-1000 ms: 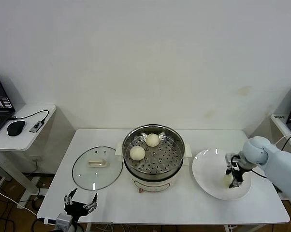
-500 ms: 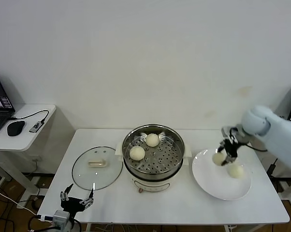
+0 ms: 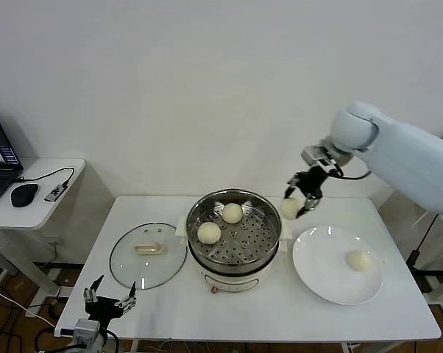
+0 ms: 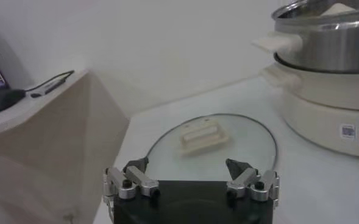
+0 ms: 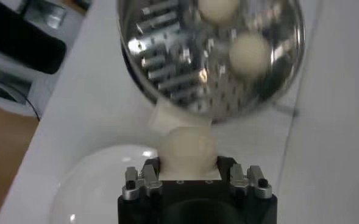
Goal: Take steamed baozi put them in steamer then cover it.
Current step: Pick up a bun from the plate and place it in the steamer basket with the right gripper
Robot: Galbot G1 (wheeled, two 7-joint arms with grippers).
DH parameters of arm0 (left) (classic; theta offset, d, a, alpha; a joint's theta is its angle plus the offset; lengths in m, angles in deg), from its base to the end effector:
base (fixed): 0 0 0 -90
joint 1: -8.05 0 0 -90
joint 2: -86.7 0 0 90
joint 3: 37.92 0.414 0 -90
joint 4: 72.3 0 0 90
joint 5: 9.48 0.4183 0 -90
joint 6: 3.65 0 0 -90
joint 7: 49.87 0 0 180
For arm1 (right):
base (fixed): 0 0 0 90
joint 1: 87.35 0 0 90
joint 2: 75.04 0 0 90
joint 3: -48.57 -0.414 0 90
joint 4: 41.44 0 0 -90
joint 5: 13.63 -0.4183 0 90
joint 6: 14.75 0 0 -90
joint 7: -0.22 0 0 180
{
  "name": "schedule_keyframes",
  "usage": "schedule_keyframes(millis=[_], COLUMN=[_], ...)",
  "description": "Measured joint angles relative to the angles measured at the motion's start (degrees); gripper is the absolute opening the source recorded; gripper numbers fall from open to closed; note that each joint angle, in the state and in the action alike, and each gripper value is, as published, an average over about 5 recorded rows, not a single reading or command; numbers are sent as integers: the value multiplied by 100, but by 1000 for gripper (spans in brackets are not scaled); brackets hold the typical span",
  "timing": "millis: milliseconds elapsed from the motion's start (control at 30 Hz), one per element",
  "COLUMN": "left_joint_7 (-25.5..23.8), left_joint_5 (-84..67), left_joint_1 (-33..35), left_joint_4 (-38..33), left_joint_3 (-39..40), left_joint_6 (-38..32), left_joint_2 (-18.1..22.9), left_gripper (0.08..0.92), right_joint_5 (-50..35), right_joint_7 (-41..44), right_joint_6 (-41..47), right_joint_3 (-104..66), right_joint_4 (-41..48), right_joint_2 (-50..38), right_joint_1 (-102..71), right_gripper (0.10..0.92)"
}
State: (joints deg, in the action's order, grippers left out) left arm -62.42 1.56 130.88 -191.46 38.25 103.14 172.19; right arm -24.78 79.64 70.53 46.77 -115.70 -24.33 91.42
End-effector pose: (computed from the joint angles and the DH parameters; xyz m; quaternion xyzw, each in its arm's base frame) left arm 0.1882 0.1036 -0.3626 0.0011 -0.9682 -0.1562 0.1955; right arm 0.6632 -0.0226 -0.0016 0.6658 -0.4033 0.5940 0.2029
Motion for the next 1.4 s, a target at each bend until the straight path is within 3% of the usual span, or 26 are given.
schedule_keyframes(millis=[233, 667, 1400], left_joint_7=[8, 17, 8], left_joint_5=[-13, -20, -17], left_joint_1=[37, 6, 35], left_joint_4=[-32, -32, -11], left_joint_3=[-49, -45, -30], left_joint_6=[-17, -36, -35], left_joint_2=[19, 77, 98], left_gripper=[823, 823, 823], right_joint_5=[196, 1756, 2741], right_joint_7=[-77, -325, -497], right_joint_6=[-1049, -2603, -3185], right_joint_3=[202, 247, 246], right_joint_4=[46, -144, -596], right_joint_2=[588, 1328, 1631], right_joint_1=[67, -299, -910], right_gripper=[590, 593, 594])
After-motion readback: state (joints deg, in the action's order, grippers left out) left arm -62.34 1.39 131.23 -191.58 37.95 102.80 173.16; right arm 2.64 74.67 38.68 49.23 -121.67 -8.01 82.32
